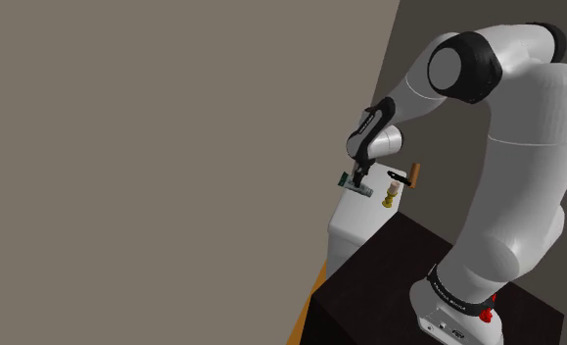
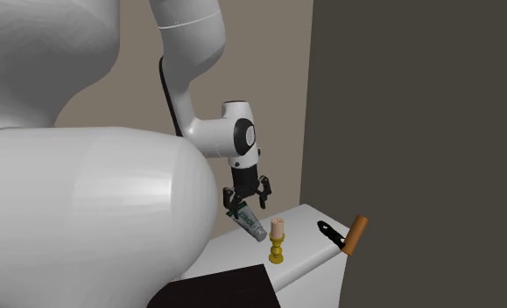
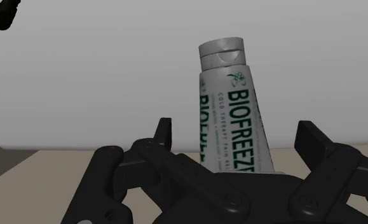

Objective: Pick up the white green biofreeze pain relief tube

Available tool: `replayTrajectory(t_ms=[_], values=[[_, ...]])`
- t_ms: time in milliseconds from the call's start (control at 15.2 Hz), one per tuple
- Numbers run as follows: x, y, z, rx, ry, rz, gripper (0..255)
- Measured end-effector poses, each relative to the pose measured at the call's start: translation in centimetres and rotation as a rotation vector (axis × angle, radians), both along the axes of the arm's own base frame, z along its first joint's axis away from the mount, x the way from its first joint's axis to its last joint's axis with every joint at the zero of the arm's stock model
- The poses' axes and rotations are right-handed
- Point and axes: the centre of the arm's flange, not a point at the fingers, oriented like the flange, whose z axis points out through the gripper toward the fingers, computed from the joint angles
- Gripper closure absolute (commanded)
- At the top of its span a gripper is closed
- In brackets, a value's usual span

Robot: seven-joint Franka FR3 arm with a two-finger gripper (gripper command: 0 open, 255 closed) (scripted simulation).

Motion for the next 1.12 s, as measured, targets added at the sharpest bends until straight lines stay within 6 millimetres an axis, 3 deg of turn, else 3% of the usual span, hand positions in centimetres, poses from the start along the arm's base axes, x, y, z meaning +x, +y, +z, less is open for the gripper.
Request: replayTrajectory(t_ms=[396, 462, 1122], values=[[0.4, -0.9, -2.7, -0.009, -0.013, -0.009, 0], [0.4, -0.9, -2.9, -0.013, -0.018, -0.008, 255], [0.2, -0.5, -3.4, -0.002, -0.003, 0.002, 255]])
